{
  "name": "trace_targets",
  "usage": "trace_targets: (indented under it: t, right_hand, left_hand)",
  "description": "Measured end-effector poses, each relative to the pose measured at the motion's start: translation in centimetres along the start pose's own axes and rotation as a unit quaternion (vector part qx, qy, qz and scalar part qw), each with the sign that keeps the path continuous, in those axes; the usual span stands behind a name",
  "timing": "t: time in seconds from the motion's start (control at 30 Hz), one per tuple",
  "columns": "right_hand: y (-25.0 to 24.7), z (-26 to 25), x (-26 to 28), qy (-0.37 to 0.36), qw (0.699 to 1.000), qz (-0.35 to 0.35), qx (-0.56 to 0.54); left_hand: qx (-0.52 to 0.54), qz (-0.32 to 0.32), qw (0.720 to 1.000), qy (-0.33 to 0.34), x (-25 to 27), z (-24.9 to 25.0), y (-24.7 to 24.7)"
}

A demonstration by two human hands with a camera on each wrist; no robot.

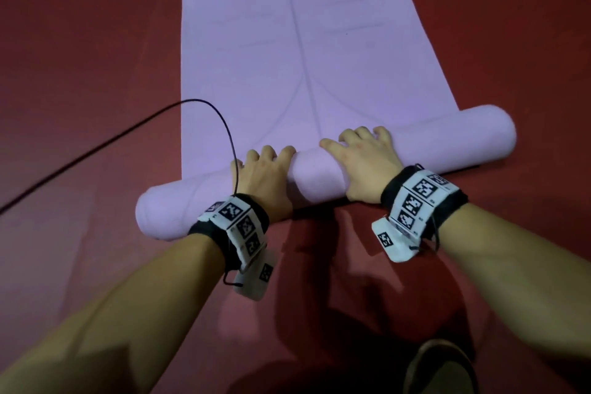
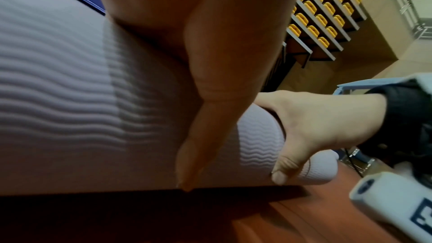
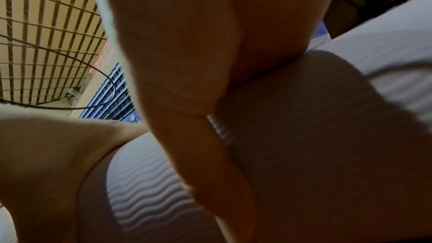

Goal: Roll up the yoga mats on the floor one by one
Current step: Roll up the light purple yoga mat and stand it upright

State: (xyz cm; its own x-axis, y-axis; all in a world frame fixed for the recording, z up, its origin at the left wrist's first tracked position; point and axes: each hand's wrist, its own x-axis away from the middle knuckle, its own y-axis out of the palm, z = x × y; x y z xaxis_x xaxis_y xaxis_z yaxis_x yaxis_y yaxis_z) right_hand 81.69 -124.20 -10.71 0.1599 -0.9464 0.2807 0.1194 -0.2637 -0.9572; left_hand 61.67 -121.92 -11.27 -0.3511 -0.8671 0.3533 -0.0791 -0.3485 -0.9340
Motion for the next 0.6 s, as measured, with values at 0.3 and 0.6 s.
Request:
trace_targets:
  t: [0.3, 0.6]
  right_hand:
    - [0.1, -0.2, 1.0, -0.002, 0.997, -0.071, -0.025]
    - [1.0, -0.6, 1.3, 0.001, 1.0, -0.013, -0.01]
  left_hand:
    - [0.016, -0.044, 0.999, 0.014, 0.5, 0.2, 0.7]
    - [0.026, -0.126, 0.992, -0.001, -1.8, -0.6, -1.0]
